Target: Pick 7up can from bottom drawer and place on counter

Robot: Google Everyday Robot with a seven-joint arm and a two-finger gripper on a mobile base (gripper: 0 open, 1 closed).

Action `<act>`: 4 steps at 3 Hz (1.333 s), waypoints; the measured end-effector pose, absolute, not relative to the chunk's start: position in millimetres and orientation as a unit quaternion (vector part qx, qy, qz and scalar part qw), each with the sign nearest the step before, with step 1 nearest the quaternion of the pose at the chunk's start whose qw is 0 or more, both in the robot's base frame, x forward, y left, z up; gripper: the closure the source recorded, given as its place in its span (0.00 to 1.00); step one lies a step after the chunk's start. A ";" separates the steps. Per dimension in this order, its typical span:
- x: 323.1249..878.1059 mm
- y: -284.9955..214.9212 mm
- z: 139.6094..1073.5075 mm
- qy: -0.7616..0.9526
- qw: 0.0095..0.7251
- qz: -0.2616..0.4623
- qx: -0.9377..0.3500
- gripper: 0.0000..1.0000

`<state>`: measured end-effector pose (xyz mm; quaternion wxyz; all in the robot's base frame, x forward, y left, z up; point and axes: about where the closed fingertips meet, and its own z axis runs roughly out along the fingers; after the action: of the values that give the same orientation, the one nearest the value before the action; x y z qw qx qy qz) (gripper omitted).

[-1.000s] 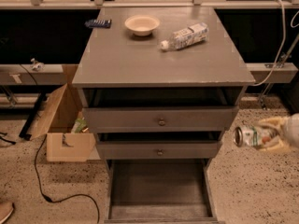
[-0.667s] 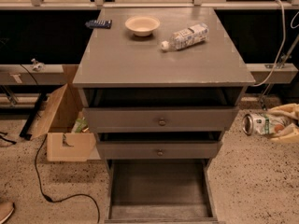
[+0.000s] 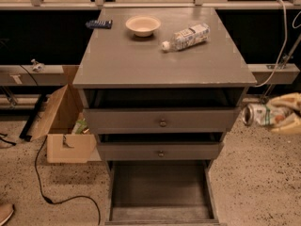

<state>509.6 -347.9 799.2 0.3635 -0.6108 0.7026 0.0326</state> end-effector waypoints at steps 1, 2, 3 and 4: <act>539.0 -317.1 841.6 0.690 0.369 0.028 -0.623 1.00; 582.4 -287.3 862.1 0.698 0.366 0.024 -0.614 1.00; 625.7 -261.1 868.2 0.722 0.353 0.024 -0.595 1.00; 662.7 -243.0 875.2 0.740 0.350 0.034 -0.573 1.00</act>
Offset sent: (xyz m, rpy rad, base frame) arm 0.1312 0.1010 0.0904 0.0018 0.0066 -0.0535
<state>662.7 -243.0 875.2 0.3503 -0.5733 0.7399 0.0342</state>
